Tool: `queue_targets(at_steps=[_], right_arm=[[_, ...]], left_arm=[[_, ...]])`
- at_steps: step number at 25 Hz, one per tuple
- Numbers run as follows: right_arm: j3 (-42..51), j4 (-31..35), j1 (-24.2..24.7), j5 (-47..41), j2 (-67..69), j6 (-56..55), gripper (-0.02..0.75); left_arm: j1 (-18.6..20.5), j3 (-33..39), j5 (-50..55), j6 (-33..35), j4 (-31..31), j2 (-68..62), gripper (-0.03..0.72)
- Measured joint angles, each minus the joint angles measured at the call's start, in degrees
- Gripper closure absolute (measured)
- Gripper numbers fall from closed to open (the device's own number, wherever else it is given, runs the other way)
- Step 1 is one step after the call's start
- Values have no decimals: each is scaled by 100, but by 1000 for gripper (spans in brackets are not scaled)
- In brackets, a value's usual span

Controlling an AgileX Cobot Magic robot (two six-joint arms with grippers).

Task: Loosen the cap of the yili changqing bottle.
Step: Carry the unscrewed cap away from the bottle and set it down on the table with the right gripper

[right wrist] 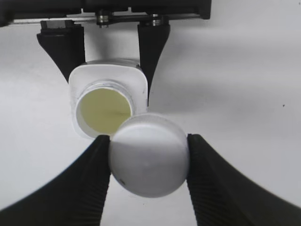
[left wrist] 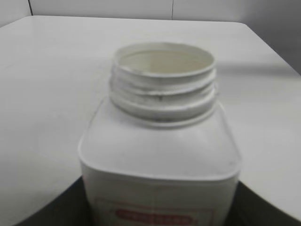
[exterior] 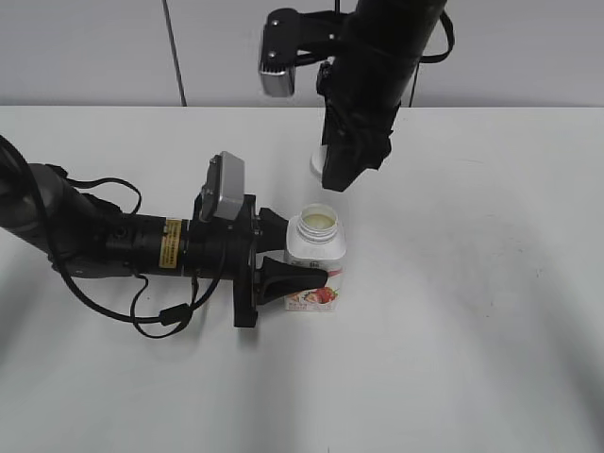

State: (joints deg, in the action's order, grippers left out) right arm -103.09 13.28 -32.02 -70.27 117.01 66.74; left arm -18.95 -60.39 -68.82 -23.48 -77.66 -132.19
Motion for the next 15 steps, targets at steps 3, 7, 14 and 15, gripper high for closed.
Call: queue_targets(at_steps=[3,7,14,15], right_arm=[[0,-55,0,0,-93,-574,342],[0,-77,124,0,-114,-1844,343],[13,200,915,0,-114,-3765,346],[66,200,1078,8,-114,-3978,346]], left_arm=[[0,0,0,0,0,0,318],[0,0,0,0,0,0,318],[0,0,0,5,0,0,318],[0,0,5,5,0,0,318]])
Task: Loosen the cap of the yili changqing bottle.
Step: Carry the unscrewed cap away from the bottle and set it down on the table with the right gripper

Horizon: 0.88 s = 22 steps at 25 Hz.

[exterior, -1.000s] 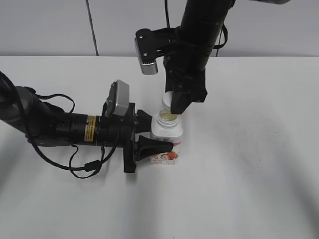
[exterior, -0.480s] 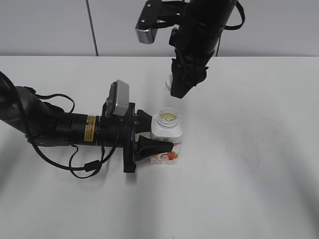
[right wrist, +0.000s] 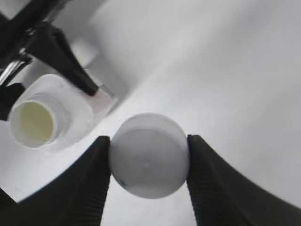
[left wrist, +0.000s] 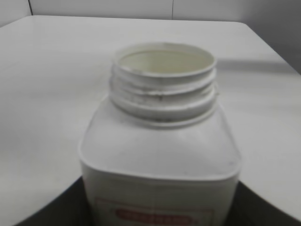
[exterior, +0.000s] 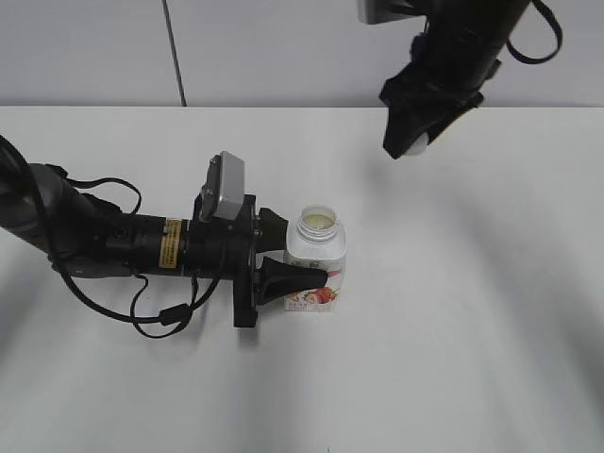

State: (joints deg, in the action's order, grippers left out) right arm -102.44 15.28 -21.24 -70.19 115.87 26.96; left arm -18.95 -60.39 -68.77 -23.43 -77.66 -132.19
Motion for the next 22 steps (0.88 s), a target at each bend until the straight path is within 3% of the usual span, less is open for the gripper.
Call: queue_targets(at_steps=[7,15,18,22], right_arm=[[1153,47,1090,854,-30,-811,346],[2680,405,2454,2114,-199,-941,346],[3001,379,2823,2348,-199,-953,346],[3064,-19,2942,2502,-199,-1117,346]], left_arm=[[0,0,0,-11,-11,0,318],[0,0,0,-16,-11,0,318],[0,0,0,-16,-11,0,318],[0,0,0,-27,-11,0,318]])
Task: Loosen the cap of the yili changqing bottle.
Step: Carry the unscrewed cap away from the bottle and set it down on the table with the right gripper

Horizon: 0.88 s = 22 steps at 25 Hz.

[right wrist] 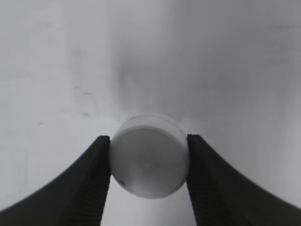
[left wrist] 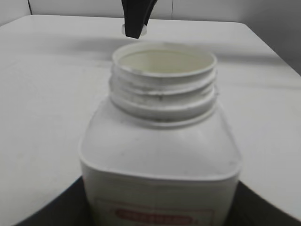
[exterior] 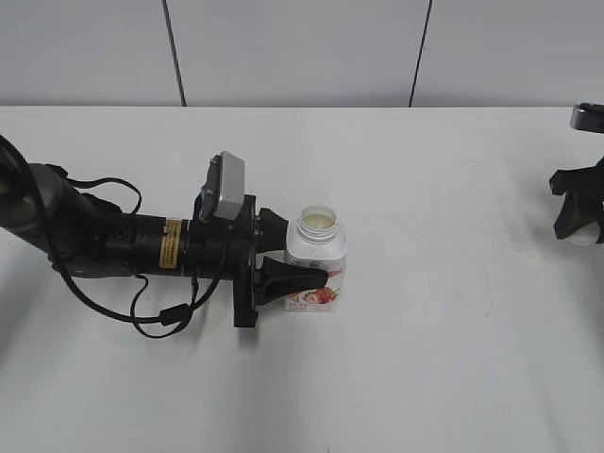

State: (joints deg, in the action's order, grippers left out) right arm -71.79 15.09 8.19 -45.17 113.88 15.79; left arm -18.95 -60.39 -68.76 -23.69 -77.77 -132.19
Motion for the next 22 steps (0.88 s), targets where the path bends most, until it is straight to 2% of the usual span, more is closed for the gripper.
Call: queue_targets(at_steps=[5,22], right_arm=[[7,-291,0,124,0,-140,349],[11,-303,0,158,454,-149,349]], left_arm=[[0,0,0,-36,0,0,318],[0,0,4,-70,-40,0,318]])
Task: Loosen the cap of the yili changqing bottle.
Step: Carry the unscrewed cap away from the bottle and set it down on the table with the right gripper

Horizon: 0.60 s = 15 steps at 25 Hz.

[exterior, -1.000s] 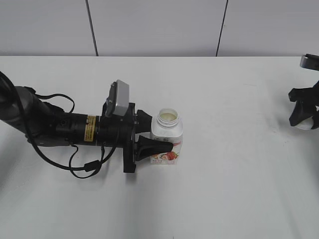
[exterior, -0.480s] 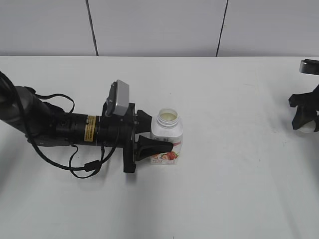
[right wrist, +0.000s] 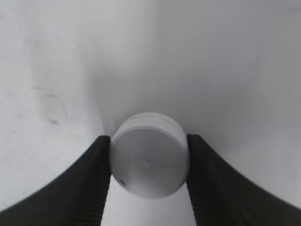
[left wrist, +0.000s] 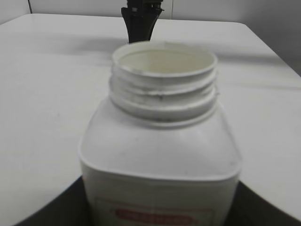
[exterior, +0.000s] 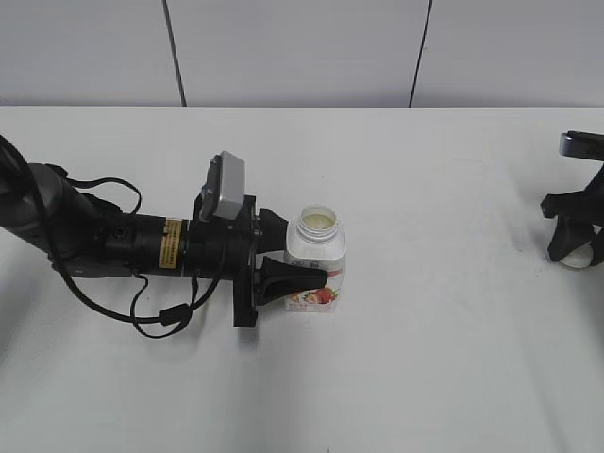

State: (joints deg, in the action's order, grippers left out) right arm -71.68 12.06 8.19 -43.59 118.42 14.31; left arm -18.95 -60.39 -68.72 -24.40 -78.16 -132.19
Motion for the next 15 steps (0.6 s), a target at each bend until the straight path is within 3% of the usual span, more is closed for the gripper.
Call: queue_targets(at_steps=[4,7,9,15], right_arm=[[0,0,0,-13,0,-13,325],[0,0,0,-13,0,-62,169],[0,6,0,-13,0,-63,115],[-152,131,0,-268,0,-132,230]], left_arm=[[0,0,0,0,0,0,318],[0,0,0,0,0,0,318],[0,0,0,0,-2,0,318],[0,0,0,0,-2,0,316]])
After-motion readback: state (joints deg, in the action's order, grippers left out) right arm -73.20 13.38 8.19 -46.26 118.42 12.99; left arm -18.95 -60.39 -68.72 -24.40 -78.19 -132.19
